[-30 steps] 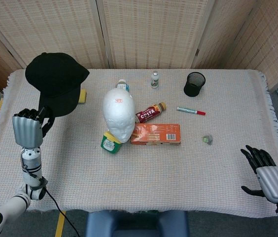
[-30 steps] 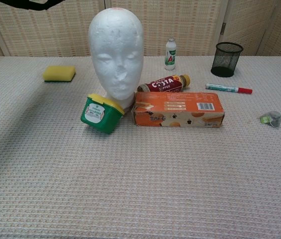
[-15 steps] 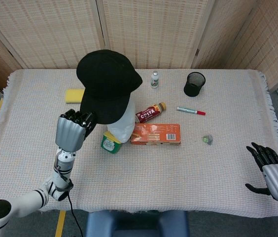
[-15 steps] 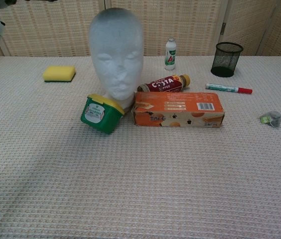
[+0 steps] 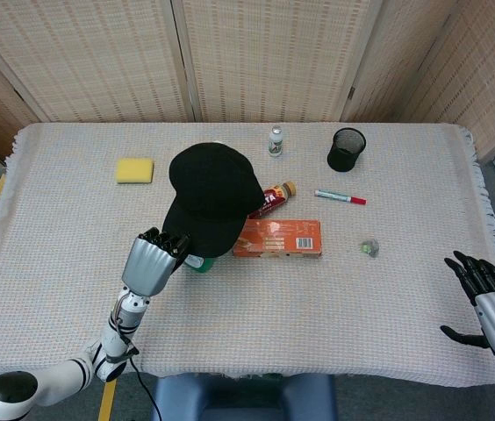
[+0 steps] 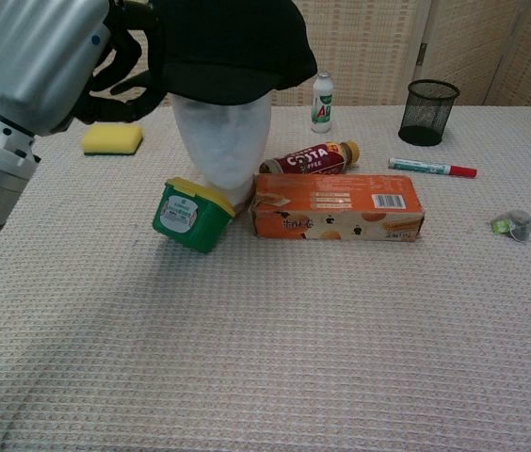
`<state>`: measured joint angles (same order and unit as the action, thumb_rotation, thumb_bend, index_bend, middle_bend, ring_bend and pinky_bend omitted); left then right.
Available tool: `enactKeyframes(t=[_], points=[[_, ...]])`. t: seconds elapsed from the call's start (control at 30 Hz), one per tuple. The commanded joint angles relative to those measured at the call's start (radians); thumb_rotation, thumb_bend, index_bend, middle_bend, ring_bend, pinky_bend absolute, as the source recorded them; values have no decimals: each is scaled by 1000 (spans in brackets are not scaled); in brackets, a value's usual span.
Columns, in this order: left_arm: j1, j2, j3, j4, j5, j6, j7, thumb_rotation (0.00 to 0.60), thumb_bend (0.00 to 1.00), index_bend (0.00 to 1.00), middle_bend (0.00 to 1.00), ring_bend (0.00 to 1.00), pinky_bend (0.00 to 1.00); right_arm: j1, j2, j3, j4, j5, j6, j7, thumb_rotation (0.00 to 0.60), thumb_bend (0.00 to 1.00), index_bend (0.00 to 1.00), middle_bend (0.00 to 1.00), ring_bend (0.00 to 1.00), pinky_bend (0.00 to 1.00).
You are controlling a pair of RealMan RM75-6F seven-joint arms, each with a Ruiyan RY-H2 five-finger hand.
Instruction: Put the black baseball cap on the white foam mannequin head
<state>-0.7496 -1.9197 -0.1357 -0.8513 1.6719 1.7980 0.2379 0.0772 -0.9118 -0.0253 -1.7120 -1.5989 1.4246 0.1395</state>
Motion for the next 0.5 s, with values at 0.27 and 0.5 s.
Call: enactKeyframes(t=[0.27,0.5], points=[[48,-9,10,11,-13,-34,-11,600,439,469,1000,1000,998,3,-8,-2,-6,-3,-8,-19,600,49,0,0,0,0],[176,160,77,-274,-55,-77,65,600,108,21,982,904,932,2,-7,-4,-7,1,-11,-23,600,48,0,0,0,0]])
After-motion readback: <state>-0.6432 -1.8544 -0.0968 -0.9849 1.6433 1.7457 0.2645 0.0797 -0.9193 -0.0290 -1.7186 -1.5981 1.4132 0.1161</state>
